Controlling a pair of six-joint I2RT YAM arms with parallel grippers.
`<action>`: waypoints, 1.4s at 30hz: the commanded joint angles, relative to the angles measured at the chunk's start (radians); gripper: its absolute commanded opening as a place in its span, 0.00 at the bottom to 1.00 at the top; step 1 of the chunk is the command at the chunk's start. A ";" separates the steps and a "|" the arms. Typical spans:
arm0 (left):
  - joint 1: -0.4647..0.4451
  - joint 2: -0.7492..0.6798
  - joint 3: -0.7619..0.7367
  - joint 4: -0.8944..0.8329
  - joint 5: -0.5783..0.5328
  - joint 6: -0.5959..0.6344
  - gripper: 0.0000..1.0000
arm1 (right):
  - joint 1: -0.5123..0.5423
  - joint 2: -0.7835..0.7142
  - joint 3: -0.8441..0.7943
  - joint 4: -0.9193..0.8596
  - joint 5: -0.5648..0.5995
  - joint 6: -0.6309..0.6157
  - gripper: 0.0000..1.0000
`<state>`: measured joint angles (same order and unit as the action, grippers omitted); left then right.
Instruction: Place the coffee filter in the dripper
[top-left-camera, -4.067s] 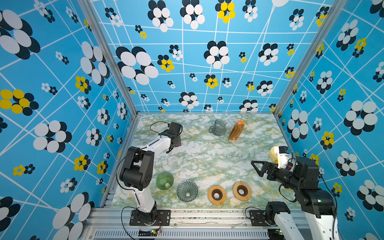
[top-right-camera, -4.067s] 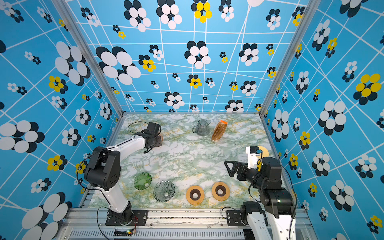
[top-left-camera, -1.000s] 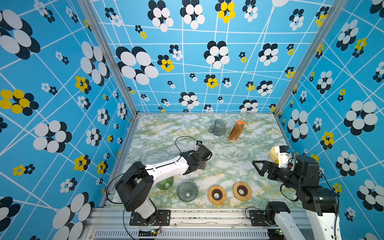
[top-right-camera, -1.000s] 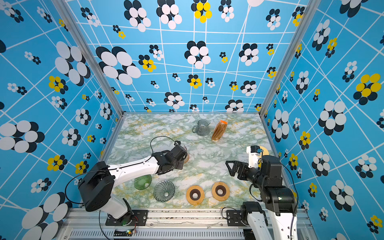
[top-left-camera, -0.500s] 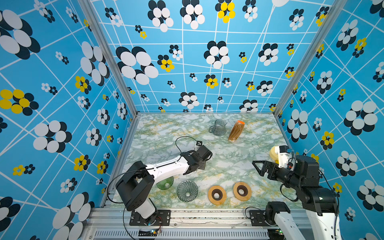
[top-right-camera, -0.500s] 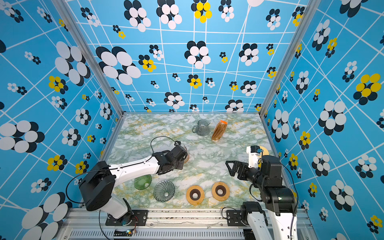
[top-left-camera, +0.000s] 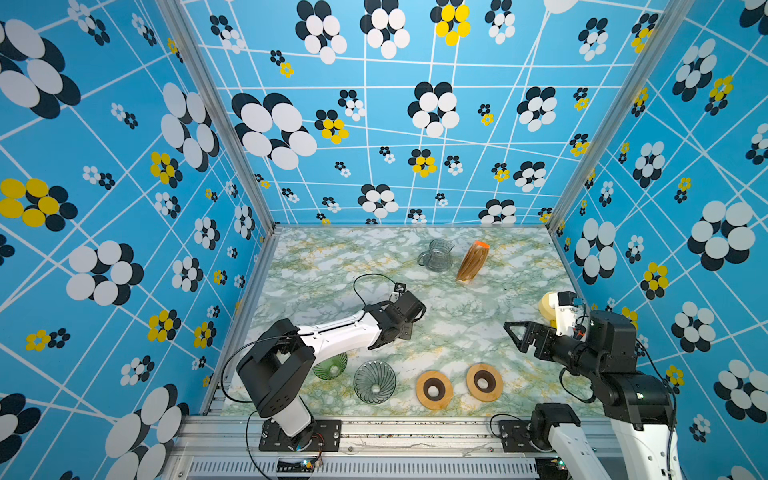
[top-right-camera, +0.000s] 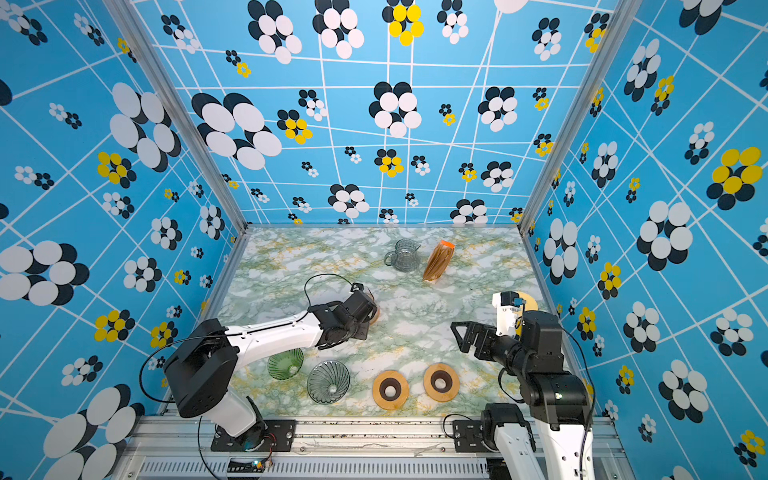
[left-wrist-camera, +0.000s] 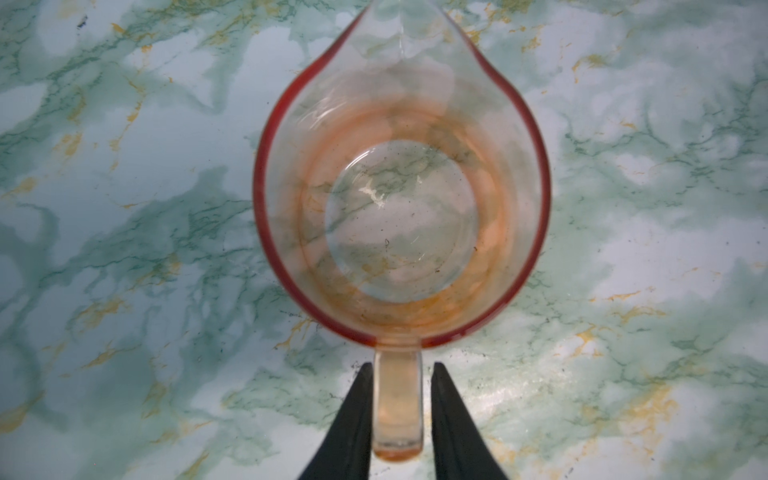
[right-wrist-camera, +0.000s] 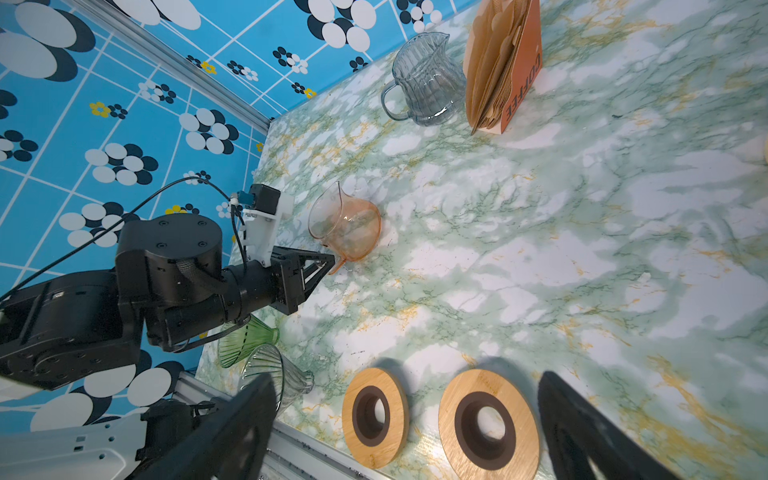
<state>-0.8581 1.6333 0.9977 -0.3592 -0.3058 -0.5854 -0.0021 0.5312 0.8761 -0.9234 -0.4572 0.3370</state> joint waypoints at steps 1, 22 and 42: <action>-0.006 0.008 0.028 -0.007 0.007 -0.012 0.33 | 0.005 -0.001 -0.015 0.032 -0.027 0.025 0.99; -0.090 -0.269 0.101 -0.251 0.281 -0.037 0.52 | 0.211 0.225 -0.106 0.176 -0.028 0.170 0.75; -0.439 -0.162 -0.007 -0.137 0.307 -0.335 0.51 | 0.543 0.590 -0.252 0.397 -0.070 0.130 0.52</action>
<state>-1.2728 1.4555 1.0073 -0.5064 -0.0212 -0.8711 0.5213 1.1011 0.6353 -0.5621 -0.4847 0.5011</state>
